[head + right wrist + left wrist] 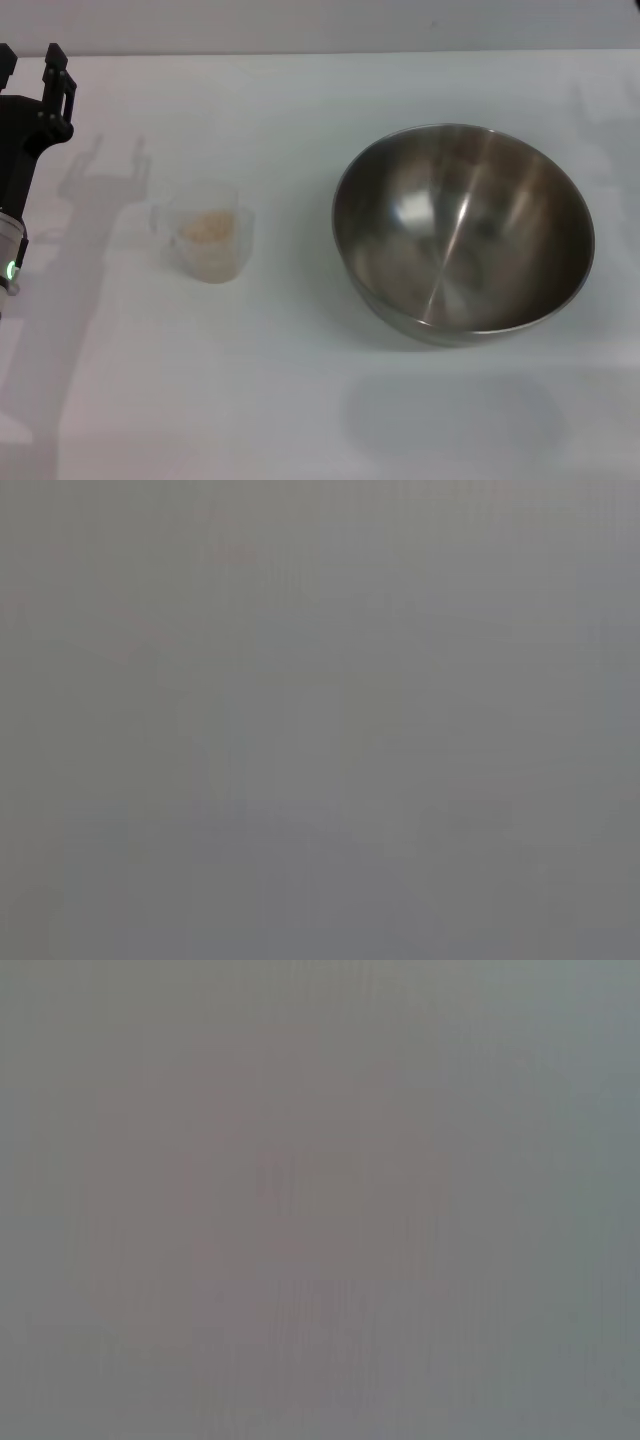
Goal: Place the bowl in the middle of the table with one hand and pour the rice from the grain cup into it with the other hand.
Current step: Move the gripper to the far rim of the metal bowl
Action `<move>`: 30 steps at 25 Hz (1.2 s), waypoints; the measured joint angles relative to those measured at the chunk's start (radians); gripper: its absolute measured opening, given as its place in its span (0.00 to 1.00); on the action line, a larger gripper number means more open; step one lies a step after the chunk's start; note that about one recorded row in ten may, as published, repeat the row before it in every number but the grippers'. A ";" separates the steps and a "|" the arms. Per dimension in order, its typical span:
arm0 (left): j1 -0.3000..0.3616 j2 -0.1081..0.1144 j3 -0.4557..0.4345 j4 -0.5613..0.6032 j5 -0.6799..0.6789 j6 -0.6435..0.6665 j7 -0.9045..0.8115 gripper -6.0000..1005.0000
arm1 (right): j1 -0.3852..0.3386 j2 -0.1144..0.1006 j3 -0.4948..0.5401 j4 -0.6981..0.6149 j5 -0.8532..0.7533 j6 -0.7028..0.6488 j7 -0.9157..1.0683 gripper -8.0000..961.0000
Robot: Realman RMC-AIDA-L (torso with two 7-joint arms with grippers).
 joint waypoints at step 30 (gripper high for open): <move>-0.003 0.003 -0.001 0.009 0.000 0.000 0.002 0.52 | 0.159 0.001 0.258 -1.381 -0.033 2.534 -0.233 0.78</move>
